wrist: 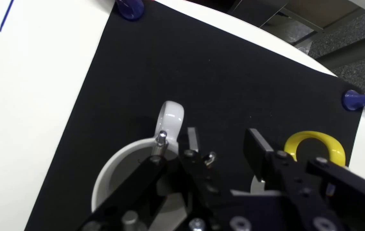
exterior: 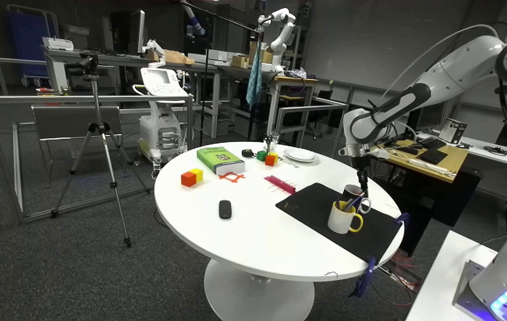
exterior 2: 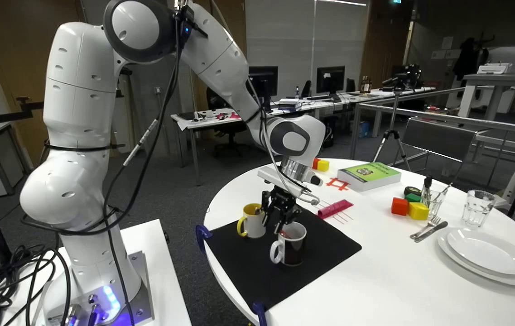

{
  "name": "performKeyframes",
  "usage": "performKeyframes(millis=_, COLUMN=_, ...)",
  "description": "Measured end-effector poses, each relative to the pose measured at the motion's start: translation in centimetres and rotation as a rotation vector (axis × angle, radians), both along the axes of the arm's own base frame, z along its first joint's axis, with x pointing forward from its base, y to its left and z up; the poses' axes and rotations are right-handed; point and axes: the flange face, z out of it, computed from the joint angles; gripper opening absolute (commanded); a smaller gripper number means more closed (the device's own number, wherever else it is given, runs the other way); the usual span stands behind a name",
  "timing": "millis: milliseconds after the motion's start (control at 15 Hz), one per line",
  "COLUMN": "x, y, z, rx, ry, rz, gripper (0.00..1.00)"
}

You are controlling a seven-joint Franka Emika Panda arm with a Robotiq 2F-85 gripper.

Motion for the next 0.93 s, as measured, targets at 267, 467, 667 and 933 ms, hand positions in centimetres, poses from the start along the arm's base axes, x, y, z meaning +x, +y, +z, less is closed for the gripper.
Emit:
performKeyframes(millis=267, x=-0.3, y=0.0, z=-0.1, rx=0.001, ry=0.018, rz=-0.002, gripper=0.0)
performKeyframes(millis=467, x=-0.4, y=-0.2, z=-0.1, rx=0.0, ry=0.027, rz=-0.007, gripper=0.0)
performKeyframes(millis=667, x=-0.5, y=-0.5, z=-0.1, rx=-0.001, ry=0.031, rz=-0.013, gripper=0.0)
performKeyframes(millis=933, x=-1.1, y=-1.1, z=-0.1, rx=-0.02, ry=0.063, rz=-0.08, gripper=0.26)
